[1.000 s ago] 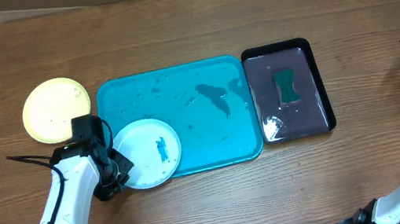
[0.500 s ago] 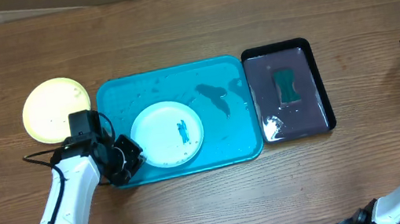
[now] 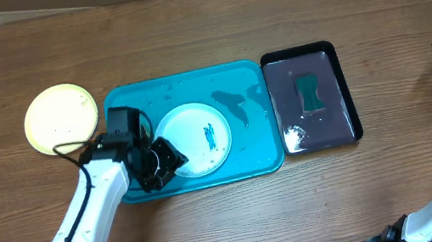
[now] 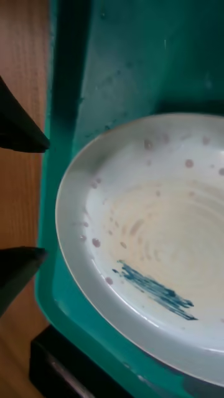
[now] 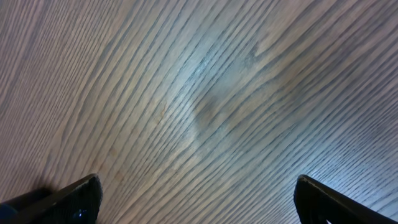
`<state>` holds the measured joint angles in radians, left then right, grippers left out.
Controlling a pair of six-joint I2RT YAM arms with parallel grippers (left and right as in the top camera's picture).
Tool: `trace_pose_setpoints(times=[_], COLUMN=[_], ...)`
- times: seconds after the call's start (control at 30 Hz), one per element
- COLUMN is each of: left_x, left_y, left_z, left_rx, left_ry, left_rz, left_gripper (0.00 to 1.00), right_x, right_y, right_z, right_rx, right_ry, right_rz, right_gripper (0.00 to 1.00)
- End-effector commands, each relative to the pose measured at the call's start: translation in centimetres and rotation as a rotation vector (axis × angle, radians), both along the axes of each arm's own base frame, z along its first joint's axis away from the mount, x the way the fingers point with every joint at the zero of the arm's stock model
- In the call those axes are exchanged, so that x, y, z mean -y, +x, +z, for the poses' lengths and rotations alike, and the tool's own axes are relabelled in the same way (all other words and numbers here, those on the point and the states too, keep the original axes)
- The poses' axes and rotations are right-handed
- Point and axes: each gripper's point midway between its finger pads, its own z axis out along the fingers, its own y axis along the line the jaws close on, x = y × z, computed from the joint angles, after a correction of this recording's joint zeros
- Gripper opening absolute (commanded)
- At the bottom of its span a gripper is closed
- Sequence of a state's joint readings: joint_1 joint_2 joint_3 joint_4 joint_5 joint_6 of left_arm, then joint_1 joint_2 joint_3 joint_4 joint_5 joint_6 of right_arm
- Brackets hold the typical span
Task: Clean dirty plates on tray and stack at the side
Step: 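Grip the white plate's rim with the left gripper and slide it to tray center, then hold the white plate's left rim steady with the left gripper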
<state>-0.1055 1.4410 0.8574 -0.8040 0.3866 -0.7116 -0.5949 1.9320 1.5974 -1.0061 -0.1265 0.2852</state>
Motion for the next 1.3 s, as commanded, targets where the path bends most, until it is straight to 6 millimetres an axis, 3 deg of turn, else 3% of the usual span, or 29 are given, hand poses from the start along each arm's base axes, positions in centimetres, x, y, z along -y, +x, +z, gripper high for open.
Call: trace_pose_setpoints(times=[0.0,0.1,0.17,0.2,0.3,0.33,0.37,0.43,0.47,0.5,0.6,0.7,0.73,0.87,0.97,1.03,1.13,1.27], left_x=[-1.9,-2.9,-3.2,-3.3,-3.4,-3.4,-3.4,-3.4,-3.4,-3.4,-3.7,-4.5,-4.8,-4.9,-4.1,-3.7,-3.9,-4.7], left_y=[3.6,4.9,5.9,6.5,7.1,7.1,7.1,6.9,6.6,6.4,6.2,6.0,5.9,5.7,5.6,5.3,5.4,5.8], left_z=[5.0,8.1,9.2,9.5,9.5,9.5,9.5,9.4,9.3,9.2,8.8,8.1,7.8,7.0,7.0,7.0,6.8,5.7], left_rx=[0.130,0.197,0.261,0.294,0.333,0.331,0.330,0.322,0.309,0.299,0.289,0.267,0.258,0.233,0.233,0.225,0.225,0.210], left_ry=[0.157,0.237,0.274,0.291,0.314,0.314,0.313,0.313,0.311,0.310,0.328,0.376,0.389,0.399,0.352,0.327,0.341,0.393], left_rz=[-0.058,-0.114,-0.174,-0.200,-0.249,-0.250,-0.250,-0.252,-0.254,-0.256,-0.263,-0.256,-0.256,-0.270,-0.279,-0.286,-0.291,-0.297], left_gripper=[0.56,0.59,0.50,0.40,0.25,0.28,0.38,0.76,0.83,0.83,0.62,0.32,0.29,0.24,0.35,0.36,0.19,0.15], right_x=[0.3,0.3,0.3,0.3,0.3,0.3,0.3,0.3,0.3,0.3,0.3,0.3,0.3,0.3,0.3,0.3,0.3,0.3], right_y=[0.5,0.5,0.5,0.5,0.5,0.5,0.5,0.5,0.5,0.5,0.5,0.5,0.5,0.5,0.5,0.5,0.5,0.5], right_z=[1.6,1.6,1.6,1.6,1.6,1.6,1.6,1.6,1.6,1.6,1.6,1.6,1.6,1.6,1.6,1.6,1.6,1.6], right_rx=[0.041,0.041,0.041,0.041,0.041,0.041,0.041,0.041,0.041,0.041,0.041,0.041,0.041,0.041,0.041,0.041,0.041,0.041], right_ry=[-0.020,-0.020,-0.020,-0.020,-0.020,-0.020,-0.020,-0.020,-0.020,-0.020,-0.020,-0.020,-0.020,-0.020,-0.020,-0.020,-0.020,-0.020], right_rz=[-0.003,-0.003,-0.003,-0.003,-0.003,-0.003,-0.003,-0.003,-0.003,-0.003,-0.003,-0.003,-0.003,-0.003,-0.003,-0.003,-0.003,-0.003], right_gripper=[1.00,1.00,1.00,1.00,1.00,1.00,1.00,1.00,1.00,1.00,1.00,1.00,1.00,1.00,1.00,1.00,1.00,1.00])
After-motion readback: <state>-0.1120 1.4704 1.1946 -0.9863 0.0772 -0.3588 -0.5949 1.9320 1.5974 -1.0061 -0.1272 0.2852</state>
